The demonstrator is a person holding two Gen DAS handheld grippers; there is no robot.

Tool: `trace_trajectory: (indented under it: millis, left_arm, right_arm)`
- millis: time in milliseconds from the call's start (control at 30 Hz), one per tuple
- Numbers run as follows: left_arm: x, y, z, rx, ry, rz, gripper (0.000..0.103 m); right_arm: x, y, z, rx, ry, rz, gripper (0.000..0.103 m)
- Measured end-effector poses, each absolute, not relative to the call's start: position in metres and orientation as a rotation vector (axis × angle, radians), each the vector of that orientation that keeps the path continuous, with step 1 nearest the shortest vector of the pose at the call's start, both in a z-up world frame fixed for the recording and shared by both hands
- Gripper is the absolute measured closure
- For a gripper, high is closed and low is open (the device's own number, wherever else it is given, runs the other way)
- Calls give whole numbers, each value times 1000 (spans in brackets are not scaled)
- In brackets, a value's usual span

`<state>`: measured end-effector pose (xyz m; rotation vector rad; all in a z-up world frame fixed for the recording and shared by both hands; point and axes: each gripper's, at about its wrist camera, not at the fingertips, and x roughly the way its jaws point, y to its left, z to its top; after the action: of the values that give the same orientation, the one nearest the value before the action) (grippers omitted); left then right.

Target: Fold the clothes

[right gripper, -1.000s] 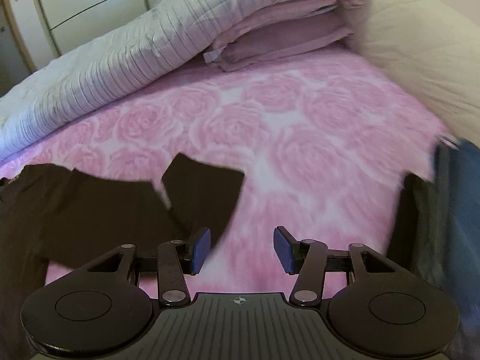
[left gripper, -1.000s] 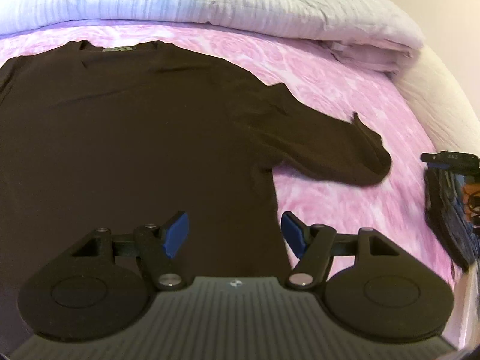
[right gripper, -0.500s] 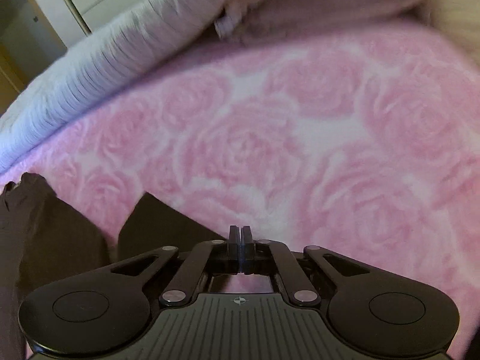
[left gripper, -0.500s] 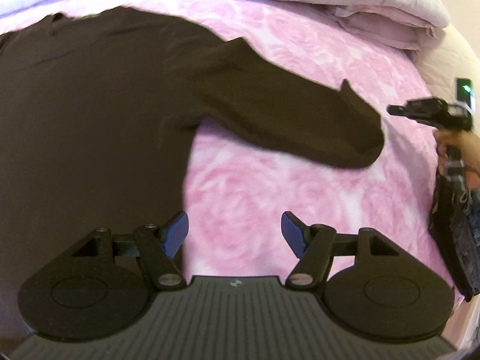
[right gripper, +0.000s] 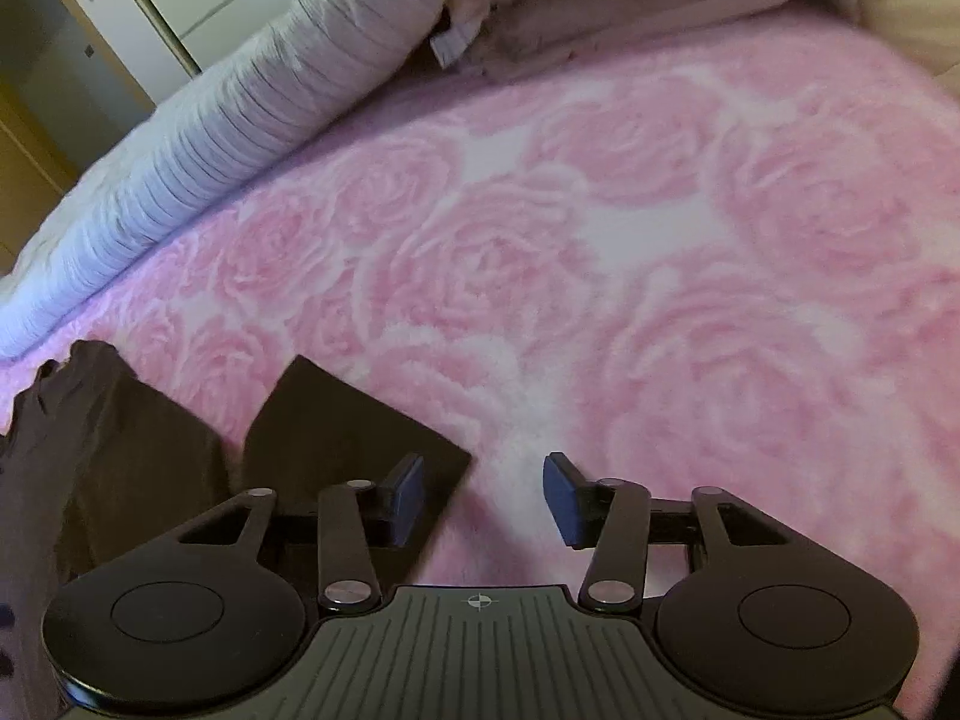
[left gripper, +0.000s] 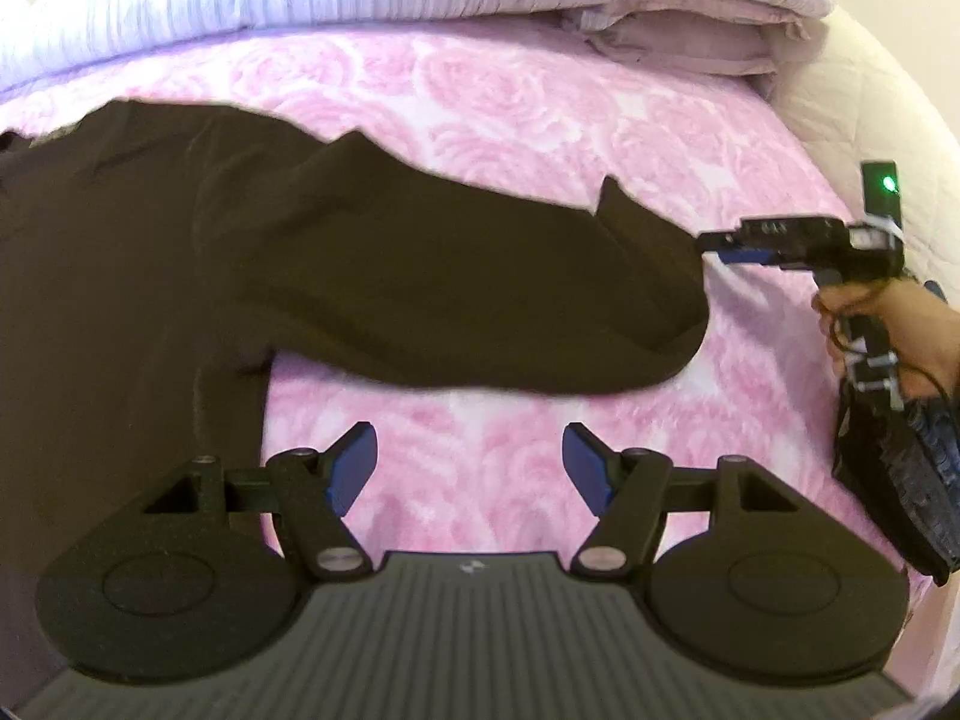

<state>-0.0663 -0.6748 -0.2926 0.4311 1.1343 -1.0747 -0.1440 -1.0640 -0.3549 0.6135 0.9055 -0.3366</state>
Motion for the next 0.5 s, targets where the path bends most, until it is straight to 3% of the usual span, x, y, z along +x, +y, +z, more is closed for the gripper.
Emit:
trace_trajectory:
  millis: [33, 100, 367, 500]
  left_arm:
    - [-66, -672, -296, 432, 1146, -1060, 39]
    - [-65, -667, -300, 431, 1164, -1032, 39]
    - [-60, -666, -301, 410, 1170, -1041, 39]
    - [-61, -678, -300, 403, 1159, -1078, 39]
  right_arm:
    - [-141, -1063, -356, 609, 911, -325, 55]
    - [-136, -1063, -359, 618, 923, -288, 100]
    - [-201, -1040, -281, 409, 896, -557, 102]
    - [-232, -1009, -287, 395, 981, -610, 102]
